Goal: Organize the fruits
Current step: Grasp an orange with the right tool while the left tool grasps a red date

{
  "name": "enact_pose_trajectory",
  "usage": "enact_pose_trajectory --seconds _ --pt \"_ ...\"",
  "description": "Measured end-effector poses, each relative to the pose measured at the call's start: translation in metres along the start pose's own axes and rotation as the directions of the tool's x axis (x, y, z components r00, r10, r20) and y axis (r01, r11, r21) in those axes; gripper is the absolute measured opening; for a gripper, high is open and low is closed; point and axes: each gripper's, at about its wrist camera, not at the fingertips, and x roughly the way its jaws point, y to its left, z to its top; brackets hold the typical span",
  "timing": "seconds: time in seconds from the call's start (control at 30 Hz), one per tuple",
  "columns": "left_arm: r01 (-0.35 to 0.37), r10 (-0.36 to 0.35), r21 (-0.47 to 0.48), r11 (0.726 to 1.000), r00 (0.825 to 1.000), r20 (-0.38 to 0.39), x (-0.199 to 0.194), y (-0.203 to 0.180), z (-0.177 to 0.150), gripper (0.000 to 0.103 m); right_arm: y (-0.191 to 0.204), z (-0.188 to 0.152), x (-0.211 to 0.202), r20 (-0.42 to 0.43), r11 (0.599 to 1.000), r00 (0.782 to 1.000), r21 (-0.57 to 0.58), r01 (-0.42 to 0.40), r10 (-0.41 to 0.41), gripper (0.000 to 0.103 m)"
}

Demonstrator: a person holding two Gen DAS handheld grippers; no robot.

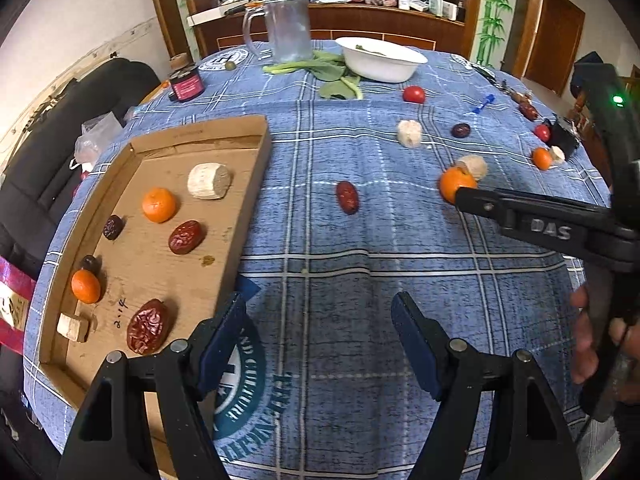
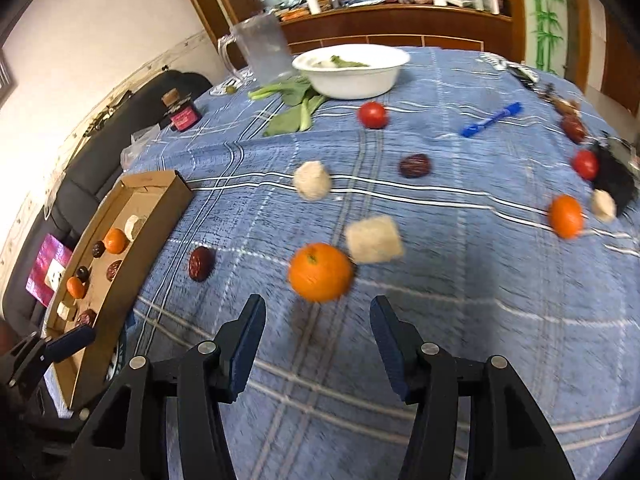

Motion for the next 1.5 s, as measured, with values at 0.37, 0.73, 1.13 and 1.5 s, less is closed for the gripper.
enact_pose_trajectory --seconds 0.37,0.73,1.13,1.5 --pt "0.051 -0.054 -0.075 0.996 0.998 -0.037 0.033 0.004 0.040 0.074 -0.007 0.006 0.010 0.013 0.999 0.999 -0.003 0.046 -0.045 0.037" --pt "0.071 -0.084 -0.147 0.987 0.993 -0.087 0.083 -0.006 0.068 0.061 -0.041 -0.017 -0.019 0.019 0.997 0.997 0.037 0.073 -0.073 0.037" --pt "0.153 -0.159 -0.106 0.983 0.986 -0.054 0.064 -0.005 0.053 0.016 -0.045 -0.031 -0.031 0.024 0.994 0.995 0.049 0.098 -0.099 0.037" --pt "0.205 -0.204 0.021 0.978 0.978 -0.035 0.020 -0.036 0.002 0.016 -0.039 -0.056 -0.065 0.068 0.984 0.982 0.017 0.178 -0.179 0.037"
